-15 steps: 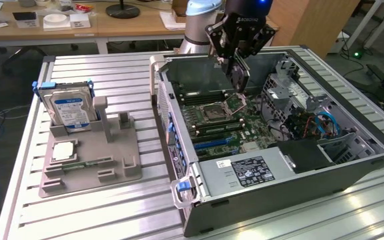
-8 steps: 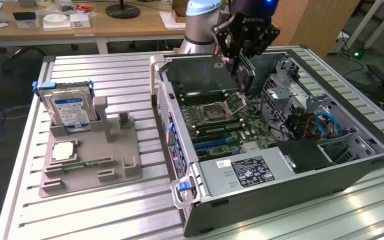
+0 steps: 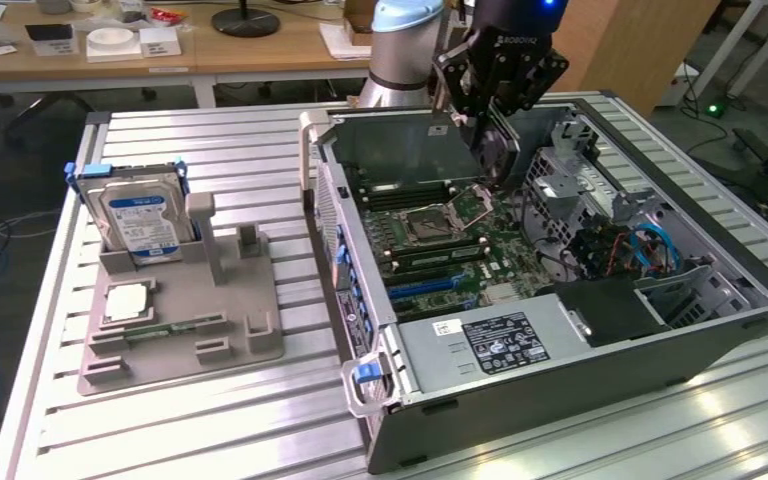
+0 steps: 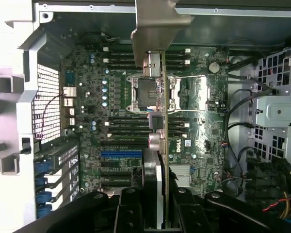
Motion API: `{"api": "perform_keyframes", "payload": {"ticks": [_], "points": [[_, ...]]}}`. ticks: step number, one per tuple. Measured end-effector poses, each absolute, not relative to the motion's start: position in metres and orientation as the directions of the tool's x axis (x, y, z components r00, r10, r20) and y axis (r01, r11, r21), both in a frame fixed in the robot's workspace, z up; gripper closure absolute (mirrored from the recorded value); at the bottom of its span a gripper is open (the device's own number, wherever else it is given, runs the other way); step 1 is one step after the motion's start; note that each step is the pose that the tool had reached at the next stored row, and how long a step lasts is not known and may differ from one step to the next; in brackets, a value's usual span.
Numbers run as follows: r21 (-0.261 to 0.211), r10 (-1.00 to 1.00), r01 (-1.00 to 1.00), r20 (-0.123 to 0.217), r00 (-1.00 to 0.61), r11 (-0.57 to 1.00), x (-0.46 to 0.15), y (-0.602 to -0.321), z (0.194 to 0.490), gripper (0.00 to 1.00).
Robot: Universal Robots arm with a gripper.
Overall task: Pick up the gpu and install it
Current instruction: 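Pick up the gpu and move the gpu toward the slot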
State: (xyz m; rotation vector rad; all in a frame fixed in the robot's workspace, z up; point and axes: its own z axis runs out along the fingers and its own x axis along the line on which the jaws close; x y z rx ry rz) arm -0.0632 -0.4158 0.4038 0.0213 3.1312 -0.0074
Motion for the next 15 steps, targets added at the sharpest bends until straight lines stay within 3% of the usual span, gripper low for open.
{"api": "perform_keyframes", "payload": {"ticks": [15], "points": [[-0.005,0.013,0.013,-0.010,-1.000,1.000,-0.051,-0.416,0.403,0.72]]}}
